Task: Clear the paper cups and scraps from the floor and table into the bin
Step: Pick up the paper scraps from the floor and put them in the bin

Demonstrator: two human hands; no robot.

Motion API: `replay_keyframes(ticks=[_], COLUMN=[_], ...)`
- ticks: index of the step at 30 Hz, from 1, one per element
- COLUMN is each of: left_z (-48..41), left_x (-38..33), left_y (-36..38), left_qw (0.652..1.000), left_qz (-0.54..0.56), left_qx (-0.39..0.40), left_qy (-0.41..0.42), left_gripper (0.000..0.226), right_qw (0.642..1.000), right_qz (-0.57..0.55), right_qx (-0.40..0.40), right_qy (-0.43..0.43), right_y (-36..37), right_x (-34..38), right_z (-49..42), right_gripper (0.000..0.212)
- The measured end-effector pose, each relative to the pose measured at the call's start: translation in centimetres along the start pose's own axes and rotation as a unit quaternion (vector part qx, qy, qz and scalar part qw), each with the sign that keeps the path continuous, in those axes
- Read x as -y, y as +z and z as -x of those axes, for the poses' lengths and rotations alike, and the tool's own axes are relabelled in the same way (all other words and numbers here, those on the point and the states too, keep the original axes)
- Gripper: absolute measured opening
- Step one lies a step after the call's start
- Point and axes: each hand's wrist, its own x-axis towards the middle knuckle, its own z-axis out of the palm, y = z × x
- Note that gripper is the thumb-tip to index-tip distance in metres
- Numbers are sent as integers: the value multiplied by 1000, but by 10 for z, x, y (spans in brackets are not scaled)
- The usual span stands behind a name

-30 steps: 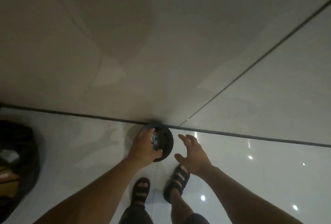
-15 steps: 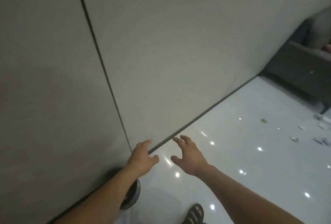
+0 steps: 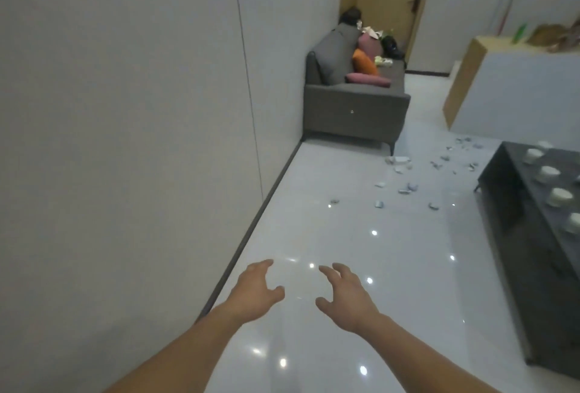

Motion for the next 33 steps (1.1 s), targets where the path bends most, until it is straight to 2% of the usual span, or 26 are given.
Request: replay_keyframes(ticks=[5, 9, 16, 25, 33], left_z=[-56, -107, -239, -412, -551], left_x=[-83, -121, -168, -263, -349], left_y=[35, 46, 42, 24, 53], left_qw=[998, 996, 993, 983, 976], left_qz=[-18, -42, -71, -75, -101], left_qx=[34, 43, 57, 98, 146], left_qy=[44, 61, 78, 138, 129], left_gripper=[73, 72, 74, 73, 75], right_qw=[999, 998, 996, 983, 977], right_qz=[0, -7, -13, -20, -39], right_qx=[-24, -32, -47, -57, -56], right_qy=[43, 58, 73, 171, 201], right_y=[-60, -90, -135, -208, -267], right_x=[-72, -101, -130, -197, -296], right_z=[-19, -57, -160, -280, -394], right_gripper=[71, 71, 72, 72, 73])
